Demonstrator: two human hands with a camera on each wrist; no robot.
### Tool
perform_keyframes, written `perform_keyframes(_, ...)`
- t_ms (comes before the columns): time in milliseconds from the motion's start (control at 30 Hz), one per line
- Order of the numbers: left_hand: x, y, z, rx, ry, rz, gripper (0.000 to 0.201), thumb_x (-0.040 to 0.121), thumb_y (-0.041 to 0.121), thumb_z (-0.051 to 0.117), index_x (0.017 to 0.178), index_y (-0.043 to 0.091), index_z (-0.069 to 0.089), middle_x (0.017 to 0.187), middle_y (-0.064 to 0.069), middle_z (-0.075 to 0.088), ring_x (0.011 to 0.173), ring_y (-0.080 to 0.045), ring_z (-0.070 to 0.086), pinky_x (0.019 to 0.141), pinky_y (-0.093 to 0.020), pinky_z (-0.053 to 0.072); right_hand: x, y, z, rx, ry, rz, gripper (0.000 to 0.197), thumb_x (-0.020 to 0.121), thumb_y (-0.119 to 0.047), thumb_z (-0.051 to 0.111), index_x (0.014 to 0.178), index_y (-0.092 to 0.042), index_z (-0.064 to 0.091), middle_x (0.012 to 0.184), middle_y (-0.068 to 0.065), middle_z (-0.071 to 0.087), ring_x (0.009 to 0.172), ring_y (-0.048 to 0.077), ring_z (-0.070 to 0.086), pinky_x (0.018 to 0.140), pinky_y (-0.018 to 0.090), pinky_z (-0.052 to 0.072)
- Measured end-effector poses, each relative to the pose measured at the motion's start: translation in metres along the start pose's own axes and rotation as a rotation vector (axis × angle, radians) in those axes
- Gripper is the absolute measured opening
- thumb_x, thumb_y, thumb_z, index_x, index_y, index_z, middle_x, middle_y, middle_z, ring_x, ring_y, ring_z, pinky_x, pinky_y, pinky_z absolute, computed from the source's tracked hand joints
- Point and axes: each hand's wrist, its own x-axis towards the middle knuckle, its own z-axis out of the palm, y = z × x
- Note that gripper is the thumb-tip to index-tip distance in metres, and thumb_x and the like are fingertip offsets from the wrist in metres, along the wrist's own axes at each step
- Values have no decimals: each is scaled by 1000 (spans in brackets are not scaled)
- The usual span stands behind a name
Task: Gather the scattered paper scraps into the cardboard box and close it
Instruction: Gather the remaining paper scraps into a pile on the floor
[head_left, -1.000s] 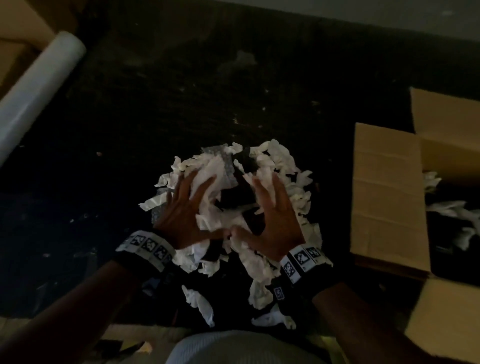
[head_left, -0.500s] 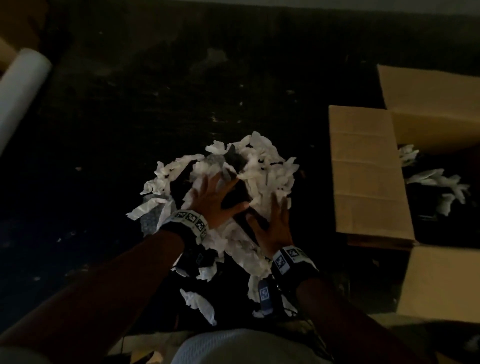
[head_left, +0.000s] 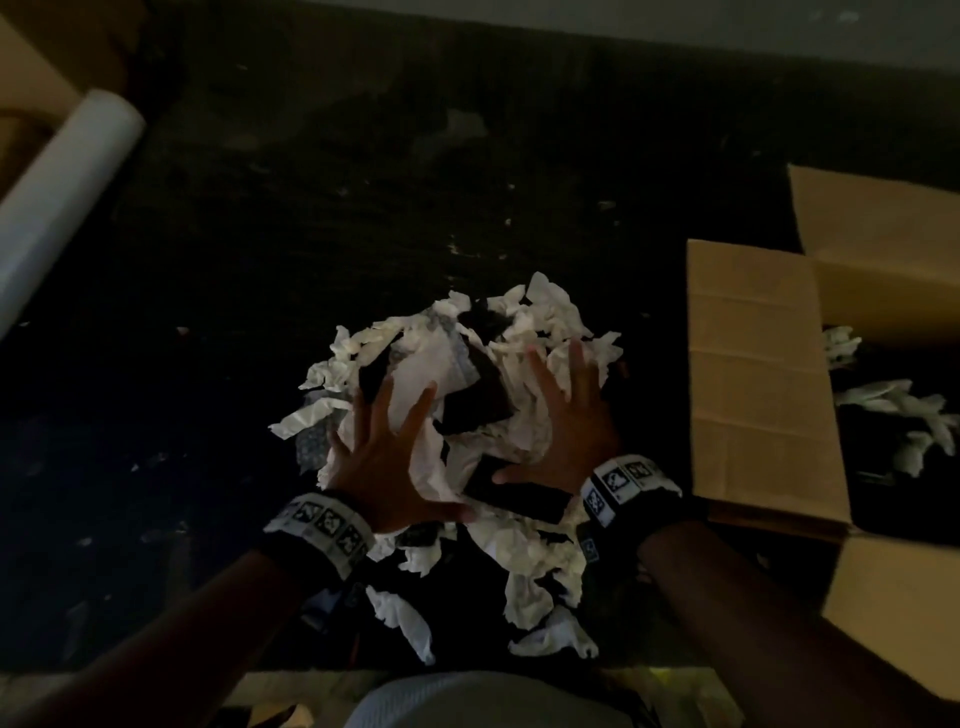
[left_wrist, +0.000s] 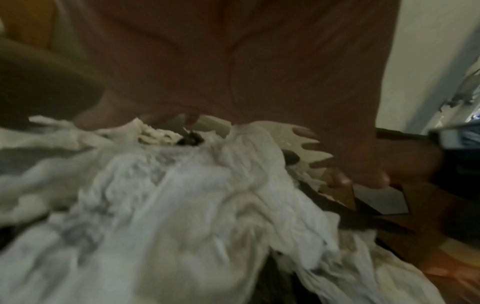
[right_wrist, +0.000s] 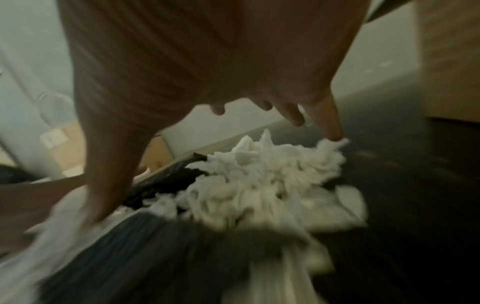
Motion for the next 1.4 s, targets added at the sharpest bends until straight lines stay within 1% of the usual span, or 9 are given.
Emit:
perform_keyframes(133,5,29,20,-54,66,-100,156,29,105,55,147,50,-31,158,0,-43,142,-45,-38,104,-86,5,45,-30,-20,-93,-198,-112,156,33,-73,88,137,-66,-28,149,-7,-51,142,47,-30,104,82,8)
perform_keyframes(333,21,48,46,-98,43,-274,161,29,103,55,149,42,-33,151,-4,-52,138,-46,-43,103,-86,-1,98,-48,-16,-451,-415,-312,157,37,-66,92,137,-64,-29,148,-3,-51,139,52,-33,97,88,12)
perform_keyframes(467,29,36,52,-59,-5,-293,156,38,98,60,150,41,-32,152,-4,-50,137,-44,-44,104,-84,-7,120,-40,3,-553,-516,-376,152,39,-67,90,140,-65,-23,153,0,-46,139,50,-32,100,85,5)
perform_keyframes(600,30,26,57,-70,65,-269,143,45,101,53,152,47,-24,160,3,-38,143,-39,-39,108,-80,-5,121,-33,26,-476,-403,-381,118,75,-47,83,139,-71,-13,159,-1,-35,145,42,-25,109,79,2)
perform_keyframes(800,34,18,66,-162,201,-238,115,64,88,55,154,53,-8,165,12,-23,148,-25,-33,115,-74,4,120,-25,31,-407,-355,-418,122,58,-75,77,146,-63,-7,164,2,-23,148,43,-17,109,78,9)
perform_keyframes(900,35,15,70,-183,235,-232,109,66,80,53,151,57,-10,166,13,-19,150,-22,-30,116,-70,12,114,-25,34,-343,-298,-427,118,60,-74,76,151,-56,4,165,3,-17,149,42,-14,108,78,15)
perform_keyframes(1000,35,15,71,-158,234,-233,108,68,77,57,153,54,-6,166,13,-19,149,-22,-31,116,-71,6,108,-24,38,-274,-228,-415,121,54,-74,79,153,-52,11,162,3,-29,147,45,-18,105,80,19)
perform_keyframes(1200,35,15,69,-138,220,-222,111,70,78,60,155,52,-7,165,13,-22,148,-23,-33,116,-71,-4,99,-33,27,-204,-60,-472,133,51,-67,85,151,-58,-3,158,5,-38,141,56,-21,96,79,35)
perform_keyframes(1400,32,16,65,-128,231,-252,111,69,83,55,156,49,-6,166,11,-21,148,-25,-33,113,-73,-9,121,-39,27,-436,-301,-586,126,58,-73,78,149,-58,-8,158,-7,-37,139,58,-25,101,80,22)
